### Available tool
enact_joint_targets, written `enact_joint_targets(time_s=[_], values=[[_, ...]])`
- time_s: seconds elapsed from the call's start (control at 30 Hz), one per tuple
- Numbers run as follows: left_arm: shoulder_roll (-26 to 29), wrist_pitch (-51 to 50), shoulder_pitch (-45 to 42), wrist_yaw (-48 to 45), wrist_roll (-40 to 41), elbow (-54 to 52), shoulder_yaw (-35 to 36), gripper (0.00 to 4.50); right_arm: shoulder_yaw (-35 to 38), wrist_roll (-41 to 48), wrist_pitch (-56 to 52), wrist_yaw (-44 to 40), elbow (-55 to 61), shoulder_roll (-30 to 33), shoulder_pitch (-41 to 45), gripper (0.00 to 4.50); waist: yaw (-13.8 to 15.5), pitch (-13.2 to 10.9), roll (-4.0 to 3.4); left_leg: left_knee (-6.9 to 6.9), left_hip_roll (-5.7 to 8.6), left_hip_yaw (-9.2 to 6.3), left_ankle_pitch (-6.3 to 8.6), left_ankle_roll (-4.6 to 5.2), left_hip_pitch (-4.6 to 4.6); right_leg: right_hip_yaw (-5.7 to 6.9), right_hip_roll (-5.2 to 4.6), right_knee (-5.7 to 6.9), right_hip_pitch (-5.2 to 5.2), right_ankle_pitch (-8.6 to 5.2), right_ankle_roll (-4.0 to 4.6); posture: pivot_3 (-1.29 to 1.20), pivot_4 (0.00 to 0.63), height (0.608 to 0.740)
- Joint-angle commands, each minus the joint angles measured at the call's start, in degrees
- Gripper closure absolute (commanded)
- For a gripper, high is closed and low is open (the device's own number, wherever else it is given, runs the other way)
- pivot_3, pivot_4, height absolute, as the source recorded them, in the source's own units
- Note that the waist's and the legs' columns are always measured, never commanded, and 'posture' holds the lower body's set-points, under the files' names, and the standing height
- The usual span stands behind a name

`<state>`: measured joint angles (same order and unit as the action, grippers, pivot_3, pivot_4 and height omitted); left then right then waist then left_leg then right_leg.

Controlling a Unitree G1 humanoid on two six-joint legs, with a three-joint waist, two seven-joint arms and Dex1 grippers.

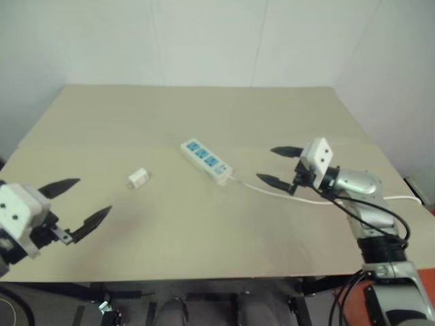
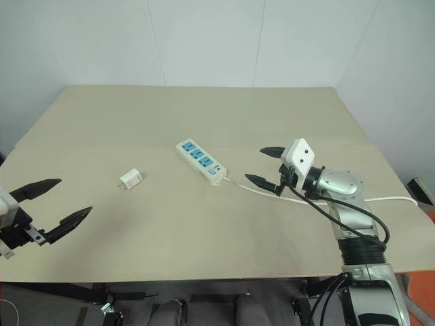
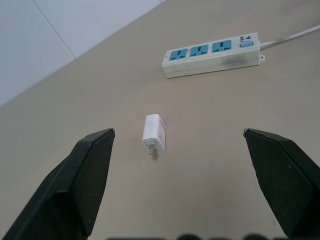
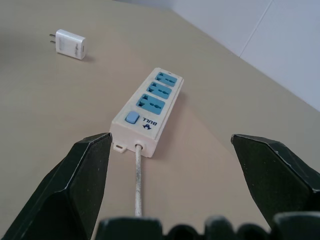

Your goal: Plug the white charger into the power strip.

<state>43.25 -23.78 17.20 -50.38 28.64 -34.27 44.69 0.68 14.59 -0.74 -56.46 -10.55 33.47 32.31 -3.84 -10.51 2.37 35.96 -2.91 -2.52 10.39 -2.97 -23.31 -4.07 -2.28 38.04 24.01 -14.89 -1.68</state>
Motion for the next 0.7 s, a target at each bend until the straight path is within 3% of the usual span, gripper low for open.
enact_joint_targets(time_s=[0.03, 0.37, 0.7], values=[[0.9, 1.1, -0.2, 0.1, 0.7, -0.7, 0.1, 0.00, 0.8, 0.1, 0.0, 0.6, 2.1, 0.6, 0.8, 0.02, 0.0, 0.0, 0.00, 0.00, 0.00, 0.00, 0.00, 0.00, 0.00, 0.00, 0.00, 0.00, 0.00, 0.00, 0.00, 0.00, 0.150, 0.740], [0.8, 1.4, -0.4, 0.3, 0.5, -0.7, -0.6, 0.00, -1.0, -1.4, 0.1, 2.2, 0.5, -1.8, 1.2, 0.02, 0.0, 0.0, 0.00, 0.00, 0.00, 0.00, 0.00, 0.00, 0.01, 0.00, 0.00, 0.01, 0.00, 0.00, 0.00, 0.00, 0.150, 0.740], [0.8, 1.6, -2.0, 0.8, 0.4, -0.2, -2.9, 0.00, -4.9, -8.4, -1.8, 18.4, -13.0, -17.5, 8.4, 0.02, -0.2, 0.0, 0.00, -0.01, -0.03, 0.00, 0.00, 0.00, -0.01, -0.03, 0.06, 0.05, 0.06, 0.21, 0.35, 0.00, 0.150, 0.740]])
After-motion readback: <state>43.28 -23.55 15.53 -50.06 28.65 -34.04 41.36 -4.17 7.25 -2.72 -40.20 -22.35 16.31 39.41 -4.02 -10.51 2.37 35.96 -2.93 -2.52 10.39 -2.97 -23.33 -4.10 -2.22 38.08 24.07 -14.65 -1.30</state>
